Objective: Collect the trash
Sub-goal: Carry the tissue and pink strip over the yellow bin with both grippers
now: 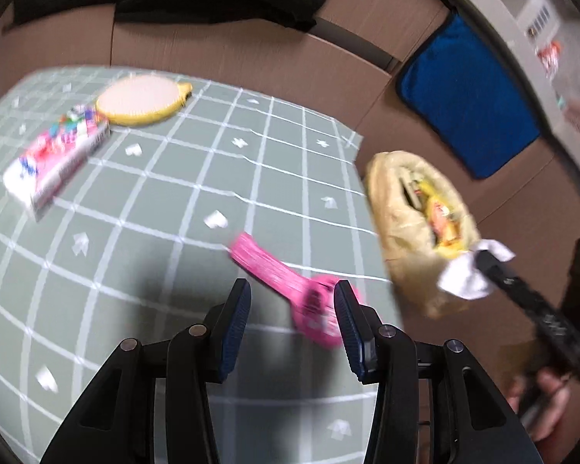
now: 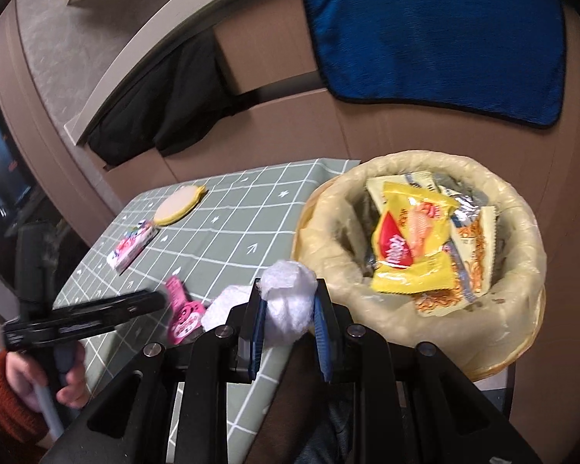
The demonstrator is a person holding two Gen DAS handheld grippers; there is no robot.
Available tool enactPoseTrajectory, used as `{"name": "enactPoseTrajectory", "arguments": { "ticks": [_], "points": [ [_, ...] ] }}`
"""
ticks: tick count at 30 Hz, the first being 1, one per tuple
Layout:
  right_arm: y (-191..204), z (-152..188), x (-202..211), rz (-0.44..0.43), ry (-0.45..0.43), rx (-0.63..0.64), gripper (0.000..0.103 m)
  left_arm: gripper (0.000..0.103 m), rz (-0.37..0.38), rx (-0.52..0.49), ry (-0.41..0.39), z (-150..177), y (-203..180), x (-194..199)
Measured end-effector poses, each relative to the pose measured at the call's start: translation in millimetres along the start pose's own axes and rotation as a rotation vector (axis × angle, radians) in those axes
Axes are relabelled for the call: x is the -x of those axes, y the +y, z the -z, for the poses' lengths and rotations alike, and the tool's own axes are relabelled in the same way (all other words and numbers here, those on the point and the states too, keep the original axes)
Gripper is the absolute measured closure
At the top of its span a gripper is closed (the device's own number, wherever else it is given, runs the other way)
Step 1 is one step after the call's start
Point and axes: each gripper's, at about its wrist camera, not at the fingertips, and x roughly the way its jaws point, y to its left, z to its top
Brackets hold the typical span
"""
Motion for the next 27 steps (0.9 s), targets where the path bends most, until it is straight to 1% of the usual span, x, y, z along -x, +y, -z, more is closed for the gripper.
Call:
{"name": "enactPoseTrajectory", "arguments": {
  "ticks": [2, 4, 7, 9, 10, 11, 15, 17, 18, 19, 20, 22, 25, 27],
  "points": [
    [-6, -3, 5, 0.006, -0.028, -0.011, 0.081, 0.057, 0.011, 0.046, 0.013, 5, -7, -2],
    [-12, -6, 12, 0.011, -0.057, -0.015, 0.081, 0.057, -0.010, 0.075, 0.009, 8, -13, -7],
    [-22, -10, 22, 0.006, -0.093, -0.025, 0.081, 0.057, -0.093, 0.100, -0.017, 10, -22, -19],
    [-25, -12, 28, 0.004, -0.111, -0.024, 0.081, 0.057, -0.140, 0.117, -0.015, 12, -23, -30],
    [-26, -12, 30, 0.003, -0.118, -0.020, 0.081, 0.057, -0.154, 0.120, -0.021, 13, -24, -33],
    [-26, -12, 32, 0.005, -0.124, -0.014, 0.081, 0.057, -0.182, 0.112, -0.050, 13, -29, -33],
    [-28, -11, 36, 0.011, -0.131, -0.002, 0.081, 0.057, -0.227, 0.098, -0.058, 15, -36, -39],
    [-29, -10, 35, 0.008, -0.129, -0.007, 0.081, 0.058, -0.232, 0.096, -0.058, 16, -37, -40],
    [-29, -10, 35, 0.006, -0.128, -0.009, 0.081, 0.062, -0.230, 0.090, -0.057, 17, -36, -39],
    [-29, -9, 35, 0.005, -0.128, -0.008, 0.081, 0.068, -0.225, 0.081, -0.055, 17, -36, -38],
    [-28, -9, 36, 0.005, -0.129, -0.004, 0.081, 0.070, -0.222, 0.075, -0.056, 18, -36, -37],
    [-25, -9, 36, 0.003, -0.129, 0.002, 0.081, 0.078, -0.224, 0.053, -0.057, 19, -37, -32],
    [-19, -11, 36, -0.006, -0.128, 0.010, 0.081, 0.089, -0.217, 0.017, -0.086, 19, -34, -20],
    [-11, -12, 36, -0.015, -0.126, 0.024, 0.081, 0.094, -0.215, -0.012, -0.108, 20, -32, -10]
  ]
}}
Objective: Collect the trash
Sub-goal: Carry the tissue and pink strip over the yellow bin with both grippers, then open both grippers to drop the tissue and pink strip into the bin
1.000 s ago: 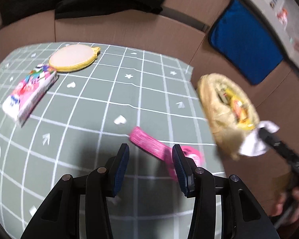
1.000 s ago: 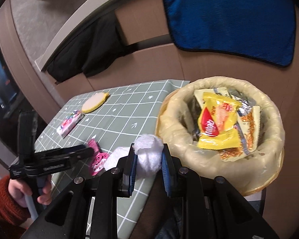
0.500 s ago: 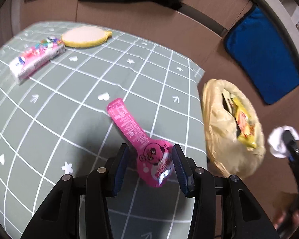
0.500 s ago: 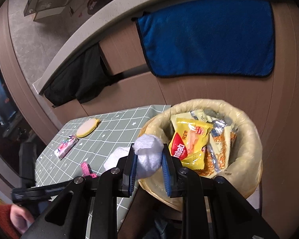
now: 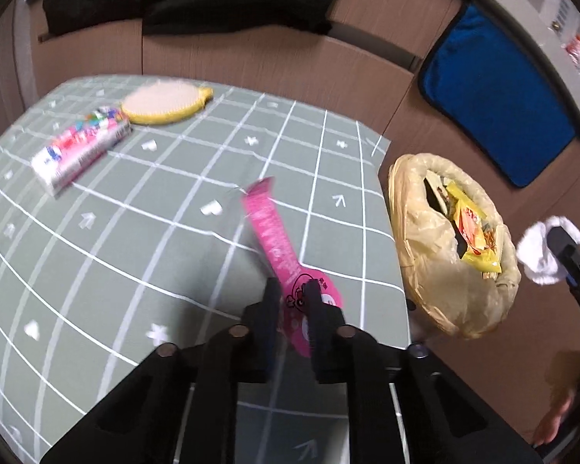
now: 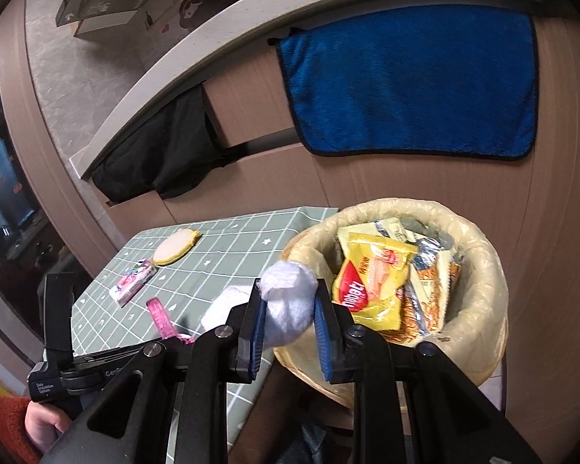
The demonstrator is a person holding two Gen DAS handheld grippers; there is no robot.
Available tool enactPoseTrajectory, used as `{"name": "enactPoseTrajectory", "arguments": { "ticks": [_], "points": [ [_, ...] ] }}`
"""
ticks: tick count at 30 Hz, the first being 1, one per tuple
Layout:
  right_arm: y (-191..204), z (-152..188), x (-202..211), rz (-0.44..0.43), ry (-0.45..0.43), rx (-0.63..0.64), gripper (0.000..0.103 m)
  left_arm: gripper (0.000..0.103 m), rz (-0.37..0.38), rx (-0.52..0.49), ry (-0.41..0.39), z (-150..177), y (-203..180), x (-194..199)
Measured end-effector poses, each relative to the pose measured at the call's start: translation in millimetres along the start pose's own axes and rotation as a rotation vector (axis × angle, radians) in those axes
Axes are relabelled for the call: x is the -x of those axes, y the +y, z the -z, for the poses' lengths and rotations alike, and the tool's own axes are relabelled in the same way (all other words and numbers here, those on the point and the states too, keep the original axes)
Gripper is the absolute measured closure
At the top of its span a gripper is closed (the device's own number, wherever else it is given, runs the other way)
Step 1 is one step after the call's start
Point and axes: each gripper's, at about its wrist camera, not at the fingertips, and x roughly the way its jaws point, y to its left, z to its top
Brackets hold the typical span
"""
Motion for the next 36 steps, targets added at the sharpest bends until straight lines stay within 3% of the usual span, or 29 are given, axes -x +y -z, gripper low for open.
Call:
{"name": "enactPoseTrajectory", "arguments": {
  "ticks": [10, 16, 22, 28, 36],
  "points": [
    [41, -10, -2, -0.053, 0.007, 0.073, 0.081, 0.097, 0.038, -0.019, -0.116, -9, 36, 48],
    [62, -22, 2, -0.063, -0.015, 0.130, 0.081, 0.097, 0.065, -0.112, -0.264, -36, 17, 94],
    [67, -49, 24, -0.012, -0.092, 0.197, 0.081, 0.097, 0.156, -0.203, -0.334, -67, -26, 116],
    [40, -68, 45, 0.087, -0.139, 0.203, 0.081, 0.097, 0.267, -0.266, -0.302, -90, -78, 97],
    [-12, -68, 47, 0.192, -0.121, 0.154, 0.081, 0.097, 0.346, -0.323, -0.159, -89, -130, 36]
  ]
}}
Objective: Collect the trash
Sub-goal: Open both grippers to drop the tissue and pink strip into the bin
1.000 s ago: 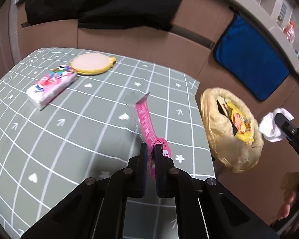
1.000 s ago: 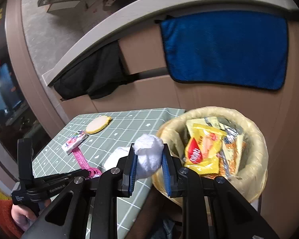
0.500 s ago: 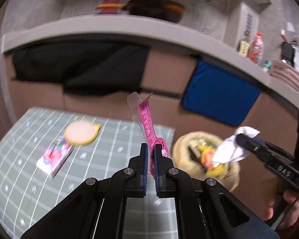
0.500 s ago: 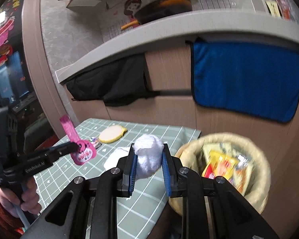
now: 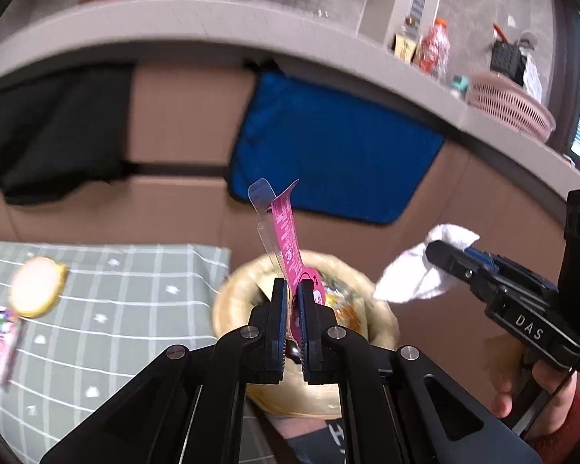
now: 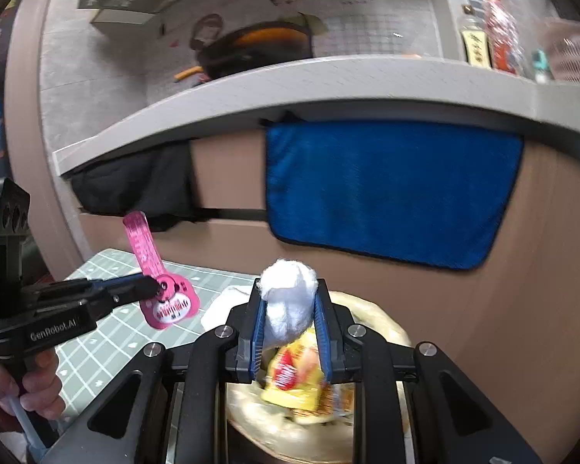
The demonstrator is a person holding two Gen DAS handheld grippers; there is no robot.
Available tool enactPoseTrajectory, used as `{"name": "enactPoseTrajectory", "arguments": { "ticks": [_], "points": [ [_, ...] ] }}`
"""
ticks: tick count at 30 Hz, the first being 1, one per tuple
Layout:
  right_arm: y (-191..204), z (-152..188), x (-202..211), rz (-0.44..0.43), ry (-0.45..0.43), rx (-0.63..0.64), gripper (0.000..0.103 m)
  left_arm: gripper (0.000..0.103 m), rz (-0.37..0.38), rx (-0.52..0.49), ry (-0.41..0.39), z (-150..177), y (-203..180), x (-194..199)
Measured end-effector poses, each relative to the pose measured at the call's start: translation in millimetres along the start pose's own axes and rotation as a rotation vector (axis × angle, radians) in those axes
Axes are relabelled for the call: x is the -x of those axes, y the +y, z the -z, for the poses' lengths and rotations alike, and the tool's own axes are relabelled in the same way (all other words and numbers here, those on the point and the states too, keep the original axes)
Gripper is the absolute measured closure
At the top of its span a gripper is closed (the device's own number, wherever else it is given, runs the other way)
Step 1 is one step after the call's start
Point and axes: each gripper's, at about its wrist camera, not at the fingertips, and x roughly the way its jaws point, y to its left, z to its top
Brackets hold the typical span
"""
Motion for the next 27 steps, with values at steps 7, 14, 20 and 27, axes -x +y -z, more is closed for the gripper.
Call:
{"name": "enactPoseTrajectory", "arguments": {
  "ticks": [7, 14, 20, 27],
  "points": [
    [-33, 16, -38, 0.017, 0.076, -0.058, 0.081, 0.097, 0.044, 0.040, 0.137, 12, 1, -59],
    [-52, 37, -83, 0.023, 0.173, -0.094, 0.081, 0.097, 0.041, 0.051, 0.231, 26, 9, -109],
    [-64, 53, -113, 0.014, 0.258, -0.118, 0.081, 0.095, 0.049, 0.103, 0.244, 29, 24, -119],
    [-59, 70, -135, 0.017, 0.344, -0.119, 0.069, 0.061, 0.047, 0.174, 0.169, 25, 48, -85]
  ]
}}
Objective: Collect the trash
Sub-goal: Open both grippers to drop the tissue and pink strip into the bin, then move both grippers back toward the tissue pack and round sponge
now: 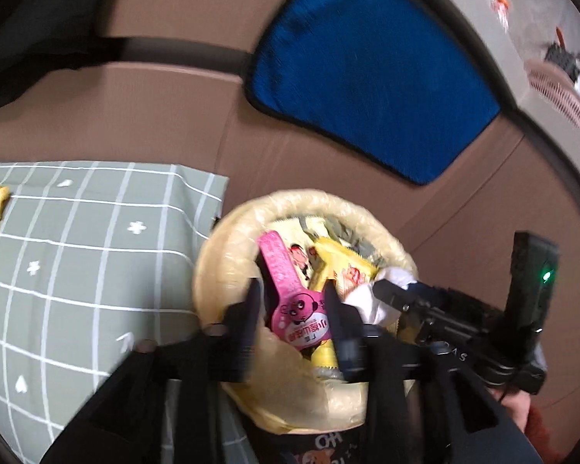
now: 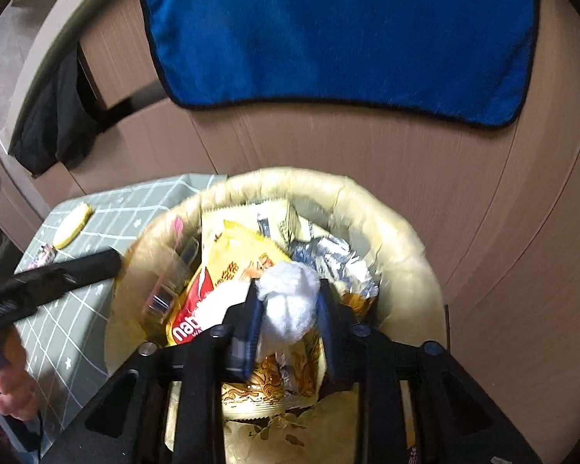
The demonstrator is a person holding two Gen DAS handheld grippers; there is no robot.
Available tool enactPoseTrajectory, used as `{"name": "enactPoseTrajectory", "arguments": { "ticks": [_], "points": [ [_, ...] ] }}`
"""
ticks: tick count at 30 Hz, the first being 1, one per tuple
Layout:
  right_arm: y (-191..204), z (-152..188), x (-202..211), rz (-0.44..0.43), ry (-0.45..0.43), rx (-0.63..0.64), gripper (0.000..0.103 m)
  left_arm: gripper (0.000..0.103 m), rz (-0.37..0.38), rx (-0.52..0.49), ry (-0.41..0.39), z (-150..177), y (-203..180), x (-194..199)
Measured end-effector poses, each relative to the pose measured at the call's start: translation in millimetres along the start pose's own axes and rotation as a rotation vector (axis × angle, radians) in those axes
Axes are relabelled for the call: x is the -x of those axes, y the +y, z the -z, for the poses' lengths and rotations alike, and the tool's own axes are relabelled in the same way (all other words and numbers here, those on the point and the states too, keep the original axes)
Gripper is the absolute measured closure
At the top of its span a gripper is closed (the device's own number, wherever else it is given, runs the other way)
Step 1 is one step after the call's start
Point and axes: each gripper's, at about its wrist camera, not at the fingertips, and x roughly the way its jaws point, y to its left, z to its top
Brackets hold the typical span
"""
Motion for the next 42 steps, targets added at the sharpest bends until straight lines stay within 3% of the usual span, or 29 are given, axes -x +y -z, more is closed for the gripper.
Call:
{"name": "enactPoseTrajectory", "arguments": {
  "ticks": [3, 8, 14, 22, 27, 35, 42],
  "points": [
    [7, -2, 13, 0.019, -0.042, 0.015, 0.063, 0.059, 0.013, 0.029, -0.032, -3, 6, 21],
    [21, -14, 52, 0.045, -0.133, 0.040, 0.061, 0.059, 0.026, 0.035, -0.114, -12, 5, 63],
    [70, -28, 116, 0.054, -0.275, 0.131, 0.061, 0.059, -0.003, 0.033, -0.244, -15, 15, 133],
    [151, -50, 169, -0.027, -0.372, 0.236, 0.061, 0.059, -0.111, 0.069, -0.455, -13, 67, 249],
    [207, -60, 171, -0.091, -0.385, 0.278, 0.061, 0.059, -0.223, 0.102, -0.562, 3, 115, 315],
    [290, -64, 119, -0.195, -0.289, 0.338, 0.061, 0.057, -0.362, 0.239, -0.557, 38, 207, 341],
    [336, -60, 56, -0.246, -0.188, 0.387, 0.061, 0.056, -0.371, 0.307, -0.438, 60, 276, 304]
  ]
}}
